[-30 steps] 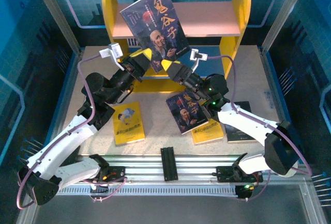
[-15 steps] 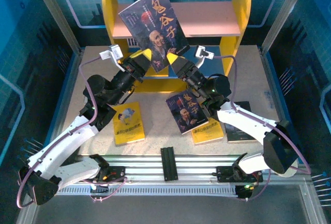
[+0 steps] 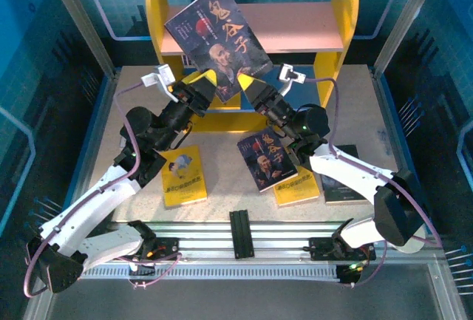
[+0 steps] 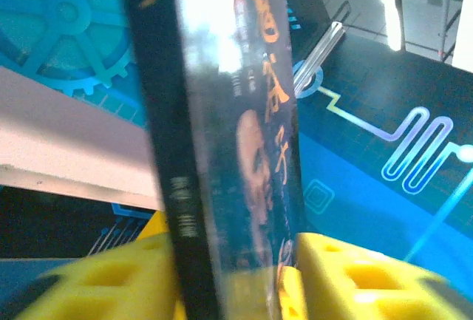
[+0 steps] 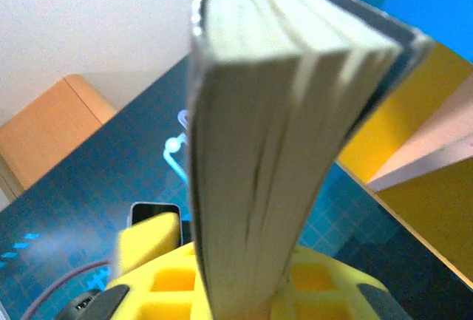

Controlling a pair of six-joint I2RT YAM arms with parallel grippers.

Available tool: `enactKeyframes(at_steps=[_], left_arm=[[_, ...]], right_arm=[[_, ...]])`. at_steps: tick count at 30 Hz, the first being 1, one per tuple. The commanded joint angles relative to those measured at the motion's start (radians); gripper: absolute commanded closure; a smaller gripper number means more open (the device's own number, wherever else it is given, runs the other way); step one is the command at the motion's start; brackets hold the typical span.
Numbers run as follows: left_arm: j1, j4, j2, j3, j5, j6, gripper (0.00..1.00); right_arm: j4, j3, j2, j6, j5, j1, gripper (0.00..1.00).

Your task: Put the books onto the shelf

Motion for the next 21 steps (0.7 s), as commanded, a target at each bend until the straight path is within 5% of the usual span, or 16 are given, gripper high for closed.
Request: enactKeyframes(at_steps=[1,5,8,15,21], left_arm=[[-0.007,-0.069,-0.024,0.035,-0.062,0.025,0.39],[0.0,-0.317,-0.048,0.135,-0.098,0.095,0.24],[0.038,-0.582,-0.033,0.273,-0.084,0.145,0.21],[0.175,-1.014,0.01,0.519,0.085,0.178,0.15],[0.291,-1.129,0.048,0.606,0.358,0.181,0.1]], right_arm=[[-0.018,0.043,-0.042,-0.062,-0.027,-0.026,1.0],[-0.203,0.016,-0.139,-0.148,-0.102,-0.059,1.0],[-0.387,0.001,-0.234,-0.23,-0.173,-0.096,1.0],[-0.845,0.05,-0.425,-0.424,-0.338,-0.207,1.0],[-1.148,0.149,-0.443,-0.555,-0.543,-0.316,1.0]])
